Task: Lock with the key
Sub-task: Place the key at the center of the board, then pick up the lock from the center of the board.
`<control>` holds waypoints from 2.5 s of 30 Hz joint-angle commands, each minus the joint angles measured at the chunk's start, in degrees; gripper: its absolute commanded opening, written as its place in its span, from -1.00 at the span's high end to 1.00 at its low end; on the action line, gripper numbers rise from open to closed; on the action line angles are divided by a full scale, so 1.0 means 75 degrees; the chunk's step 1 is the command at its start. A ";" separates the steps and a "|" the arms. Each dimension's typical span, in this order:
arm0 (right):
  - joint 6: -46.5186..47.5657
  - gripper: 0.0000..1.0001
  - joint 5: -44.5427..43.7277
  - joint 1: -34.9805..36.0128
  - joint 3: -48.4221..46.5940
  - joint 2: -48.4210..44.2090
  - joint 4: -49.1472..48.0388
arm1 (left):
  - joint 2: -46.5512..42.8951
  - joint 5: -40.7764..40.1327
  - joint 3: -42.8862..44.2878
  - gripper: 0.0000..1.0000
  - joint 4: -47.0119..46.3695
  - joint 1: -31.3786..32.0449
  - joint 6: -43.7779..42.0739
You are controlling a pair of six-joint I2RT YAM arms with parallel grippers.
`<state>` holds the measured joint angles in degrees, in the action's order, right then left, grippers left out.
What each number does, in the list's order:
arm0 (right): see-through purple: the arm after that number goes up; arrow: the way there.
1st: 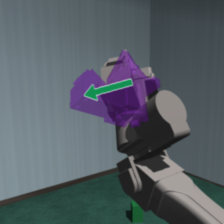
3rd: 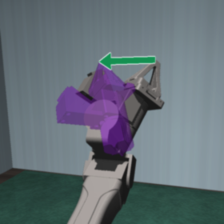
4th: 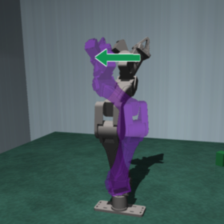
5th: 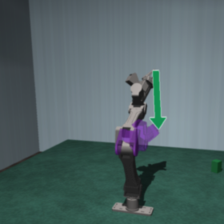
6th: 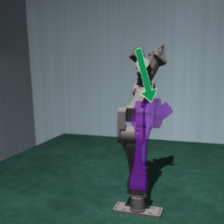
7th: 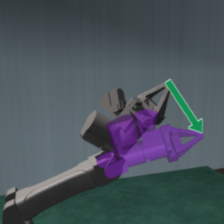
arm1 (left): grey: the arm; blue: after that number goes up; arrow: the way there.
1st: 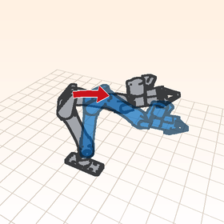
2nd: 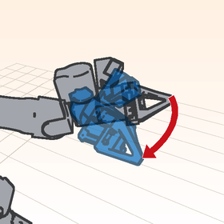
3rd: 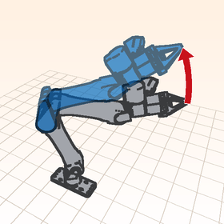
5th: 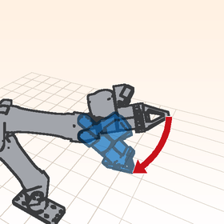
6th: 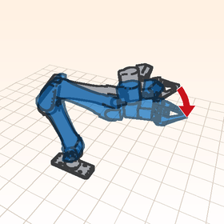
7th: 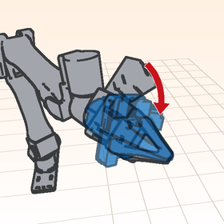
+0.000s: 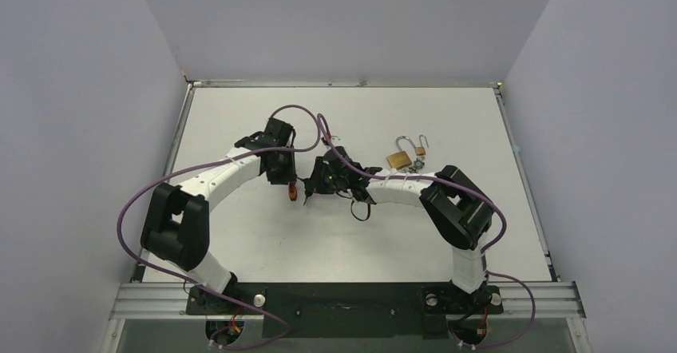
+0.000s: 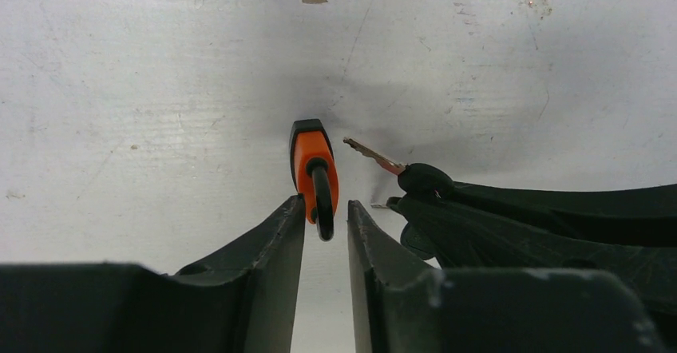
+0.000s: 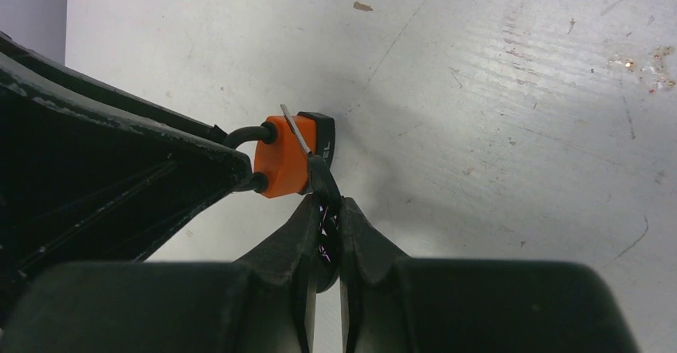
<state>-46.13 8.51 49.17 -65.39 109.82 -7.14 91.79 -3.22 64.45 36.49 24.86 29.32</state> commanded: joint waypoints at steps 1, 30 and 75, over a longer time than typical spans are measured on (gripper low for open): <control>-0.0098 0.83 -0.0121 -0.0004 -0.0013 -0.0044 -0.0509 | -0.0189 -0.0115 0.0288 0.45 -0.0076 0.0048 -0.0012; 0.0977 -0.37 -0.2890 -0.3429 0.1175 -0.3310 0.2552 | -0.2349 0.1163 0.1461 -0.12 0.0211 -0.0022 -0.0245; 0.3999 0.38 -0.1070 -0.5498 -0.2917 0.1338 0.5333 | -0.2493 0.2372 0.1932 -0.25 0.0213 -0.0019 -0.0361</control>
<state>-15.90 0.69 8.23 -85.32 118.93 30.28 72.31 13.56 75.75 39.29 25.02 27.70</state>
